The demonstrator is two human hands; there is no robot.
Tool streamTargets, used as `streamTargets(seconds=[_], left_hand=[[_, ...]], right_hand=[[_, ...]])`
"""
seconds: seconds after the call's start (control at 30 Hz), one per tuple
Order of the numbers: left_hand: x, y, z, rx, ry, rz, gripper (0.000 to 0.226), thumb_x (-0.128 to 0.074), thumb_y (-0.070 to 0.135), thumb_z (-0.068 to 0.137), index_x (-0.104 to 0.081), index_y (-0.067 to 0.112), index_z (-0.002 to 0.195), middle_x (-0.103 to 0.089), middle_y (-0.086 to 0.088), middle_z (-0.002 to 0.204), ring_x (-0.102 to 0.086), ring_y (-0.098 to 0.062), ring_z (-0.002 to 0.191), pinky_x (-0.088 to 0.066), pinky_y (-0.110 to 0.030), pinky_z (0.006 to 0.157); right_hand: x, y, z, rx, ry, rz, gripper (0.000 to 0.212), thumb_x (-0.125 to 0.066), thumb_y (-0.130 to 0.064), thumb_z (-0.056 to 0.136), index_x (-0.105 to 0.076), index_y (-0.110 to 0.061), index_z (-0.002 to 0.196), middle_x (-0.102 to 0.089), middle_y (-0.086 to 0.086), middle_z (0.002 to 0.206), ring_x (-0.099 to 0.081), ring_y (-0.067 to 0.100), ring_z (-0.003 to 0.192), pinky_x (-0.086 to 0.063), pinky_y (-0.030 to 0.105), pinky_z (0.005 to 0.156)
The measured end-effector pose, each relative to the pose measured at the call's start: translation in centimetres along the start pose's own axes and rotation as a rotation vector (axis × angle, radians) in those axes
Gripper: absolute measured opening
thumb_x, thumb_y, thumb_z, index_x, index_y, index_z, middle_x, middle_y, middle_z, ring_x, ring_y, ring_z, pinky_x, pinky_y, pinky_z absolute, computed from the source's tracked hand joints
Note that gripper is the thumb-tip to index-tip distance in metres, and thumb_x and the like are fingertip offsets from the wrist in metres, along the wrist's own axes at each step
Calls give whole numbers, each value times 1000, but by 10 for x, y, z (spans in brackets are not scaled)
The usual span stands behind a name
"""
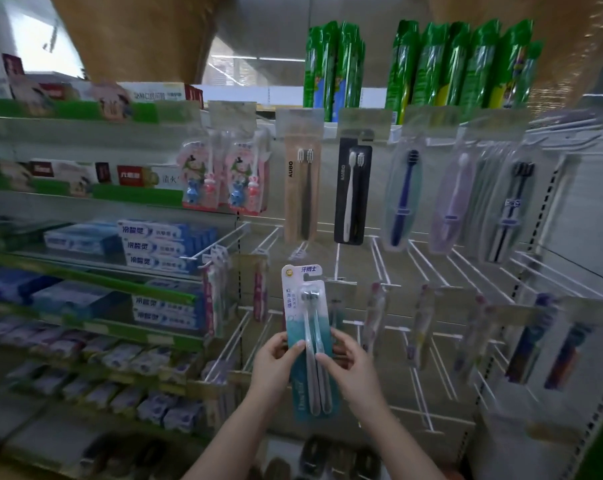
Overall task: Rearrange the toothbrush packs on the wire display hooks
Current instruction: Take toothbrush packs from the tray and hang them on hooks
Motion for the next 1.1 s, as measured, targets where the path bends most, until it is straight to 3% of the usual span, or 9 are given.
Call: streamTargets(seconds=[0.2, 0.4, 0.53, 0.7, 0.9, 1.03, 1.1], left_hand=[[13, -40, 24, 32, 26, -50, 10, -62, 10, 89, -68, 14, 95, -72, -8, 94, -67, -29, 93, -54, -49, 86], [14, -69, 66, 40, 1, -40, 15, -62, 11, 89, -66, 9, 103, -71, -9, 95, -68, -26, 92, -55, -45, 85], [7, -76, 93, -8, -41, -3, 11, -64, 14, 88, -67, 18, 97, -71, -4, 95, -67, -23, 92, -57, -37, 76], [-8, -80, 118, -51, -147, 30, 15, -64, 10, 87, -67, 24, 92, -72, 4, 92, -68, -15, 89, -56, -37, 84], [-26, -85, 136, -67, -181, 56, 15, -63, 4, 87, -64, 19, 92, -67, 11, 84, -63, -1, 76, -53, -17, 69], [-35, -83, 141, -102, -242, 106, 15, -62, 9, 88, -65, 23, 92, -69, 10, 89, -65, -4, 84, -50, -13, 66], [-39, -81, 142, -98, -249, 102, 12, -61, 8, 89, -65, 17, 96, -70, 6, 90, -66, -8, 86, -50, -13, 66]], right_hand=[[-20, 37, 21, -41, -11, -53, 44, -66, -14, 86, -50, -35, 121, -63, -11, 108, -58, 3, 101, -49, 12, 70], [-29, 72, 53, -57, 43, -60, 46, -67, -13, 85, -53, -25, 127, -65, -8, 104, -60, 3, 95, -49, 14, 72], [-27, 90, 73, -57, 93, -57, 44, -68, -13, 85, -51, -29, 122, -63, -8, 101, -59, 3, 93, -47, 12, 71], [-18, 109, 86, -18, 205, -15, 41, -68, -7, 83, -51, -28, 114, -65, -10, 101, -62, 5, 95, -51, 18, 81], [-7, 122, 103, -40, 330, 25, 43, -67, 9, 79, -52, -22, 103, -63, -5, 88, -64, -8, 69, -49, 6, 65], [-3, 128, 107, -51, 349, 74, 41, -66, 6, 81, -50, -19, 110, -61, -9, 87, -60, 3, 80, -53, 15, 71], [-1, 129, 108, -41, 356, 74, 41, -66, 4, 81, -50, -17, 112, -61, -9, 89, -60, 6, 83, -52, 21, 76]])
Point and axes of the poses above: each hand's wrist, its own z-axis towards the middle knuckle, its own x-axis out of the back of the hand, y = z × x, the point moved 4 cm from there along z, towards the middle knuckle
